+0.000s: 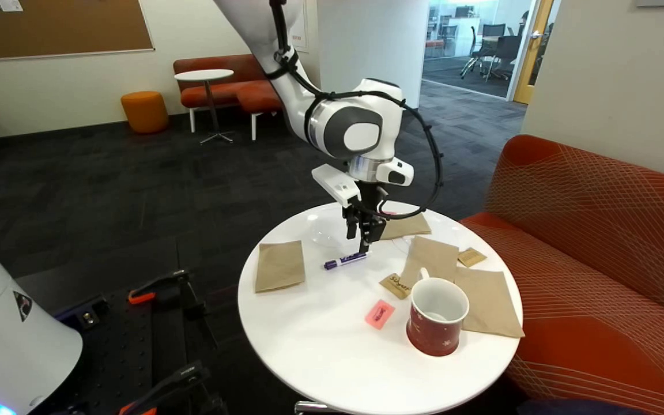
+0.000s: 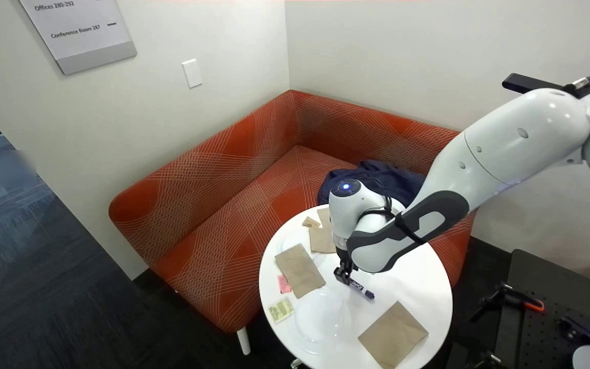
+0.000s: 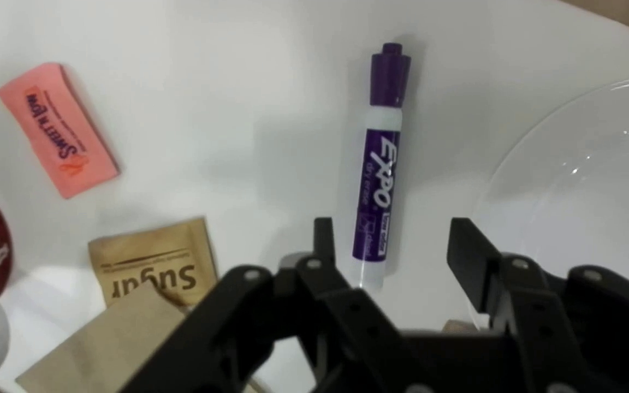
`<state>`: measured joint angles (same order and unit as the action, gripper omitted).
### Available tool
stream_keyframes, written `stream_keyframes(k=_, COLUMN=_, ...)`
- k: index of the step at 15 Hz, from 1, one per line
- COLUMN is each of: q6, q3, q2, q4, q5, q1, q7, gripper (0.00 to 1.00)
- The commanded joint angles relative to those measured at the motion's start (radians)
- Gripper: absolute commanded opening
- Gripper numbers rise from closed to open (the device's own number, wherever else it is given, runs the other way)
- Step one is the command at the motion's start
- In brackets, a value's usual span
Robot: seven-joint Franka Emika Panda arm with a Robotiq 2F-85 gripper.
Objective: Pick the marker from the cup and put it on the table
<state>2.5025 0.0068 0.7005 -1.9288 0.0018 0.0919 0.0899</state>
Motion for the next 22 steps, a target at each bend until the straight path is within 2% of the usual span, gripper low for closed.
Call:
stream_keyframes(k=1, q6=-0.005, q3=-0.014, q2=-0.023, q4=0.005, q5=-0.009, q1=0.021, q7=0.046, gripper=0.9)
stream_keyframes(k=3, q6=0.02, q3=-0.014, q2=-0.052, q4=-0.021, q5=-0.006, q1=0.026, q7=0.063, gripper=1.0)
stream_keyframes(k=7, q6=0.073, q3=-0.015, q2=-0.129, q4=-0.088, q5=0.01, q1=0.032, q7=0.12, gripper=1.0)
stream_keyframes(k=13, q6=0.19, q3=-0.037, q2=-0.303, q4=-0.25, q5=0.018, q1=0.039, q7=0.223, gripper=1.0)
stream_keyframes(k=22, q6=0.263, q3=-0.069, q2=-0.587, q4=-0.494, q5=-0.058, q1=0.059, q7=0.351, gripper=1.0)
